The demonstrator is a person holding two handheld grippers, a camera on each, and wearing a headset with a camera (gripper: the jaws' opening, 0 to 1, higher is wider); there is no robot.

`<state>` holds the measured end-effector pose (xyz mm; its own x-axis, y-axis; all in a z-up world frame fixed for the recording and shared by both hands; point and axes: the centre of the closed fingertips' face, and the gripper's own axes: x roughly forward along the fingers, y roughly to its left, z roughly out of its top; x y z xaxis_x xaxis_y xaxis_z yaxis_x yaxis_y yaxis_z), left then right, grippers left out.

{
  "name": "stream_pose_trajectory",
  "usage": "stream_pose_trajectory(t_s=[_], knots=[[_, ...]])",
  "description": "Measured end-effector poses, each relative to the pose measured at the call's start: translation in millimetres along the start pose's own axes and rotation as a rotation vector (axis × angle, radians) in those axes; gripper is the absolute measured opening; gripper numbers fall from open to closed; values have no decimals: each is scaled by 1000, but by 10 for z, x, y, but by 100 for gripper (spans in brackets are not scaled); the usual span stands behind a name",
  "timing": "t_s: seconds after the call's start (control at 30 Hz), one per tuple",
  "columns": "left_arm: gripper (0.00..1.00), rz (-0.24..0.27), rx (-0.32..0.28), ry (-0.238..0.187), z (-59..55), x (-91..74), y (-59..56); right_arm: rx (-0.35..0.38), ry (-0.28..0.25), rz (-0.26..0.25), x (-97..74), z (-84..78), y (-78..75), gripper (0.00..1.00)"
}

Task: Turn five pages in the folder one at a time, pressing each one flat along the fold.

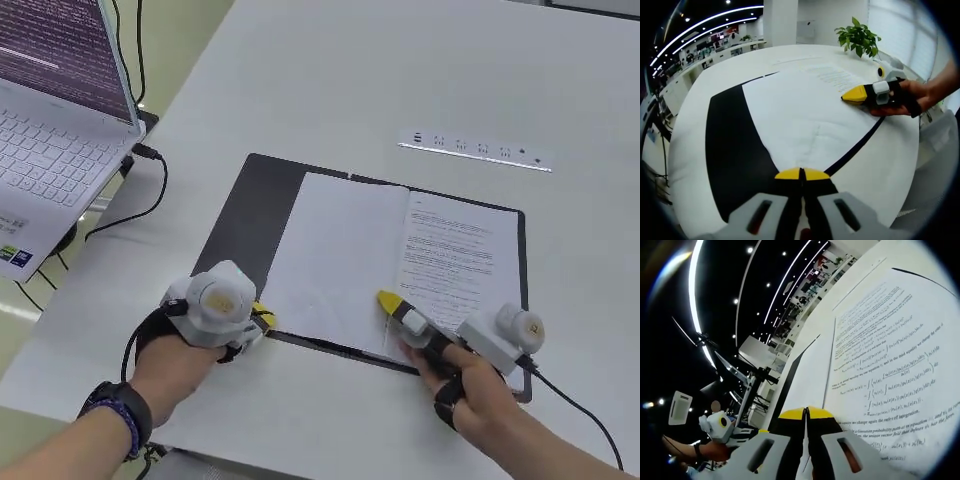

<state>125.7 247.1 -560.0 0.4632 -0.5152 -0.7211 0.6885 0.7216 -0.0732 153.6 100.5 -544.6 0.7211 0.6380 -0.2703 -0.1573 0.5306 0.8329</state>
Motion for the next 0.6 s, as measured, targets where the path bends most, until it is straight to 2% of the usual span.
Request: stream_pose_trajectory(t_s=[0.13, 0.6], knots=[[0, 0, -8, -2, 2, 3, 0, -1, 9, 10, -68, -101, 26, 0], [0, 0, -9, 0, 4, 2, 4, 5, 23, 15, -167, -241, 86, 0]])
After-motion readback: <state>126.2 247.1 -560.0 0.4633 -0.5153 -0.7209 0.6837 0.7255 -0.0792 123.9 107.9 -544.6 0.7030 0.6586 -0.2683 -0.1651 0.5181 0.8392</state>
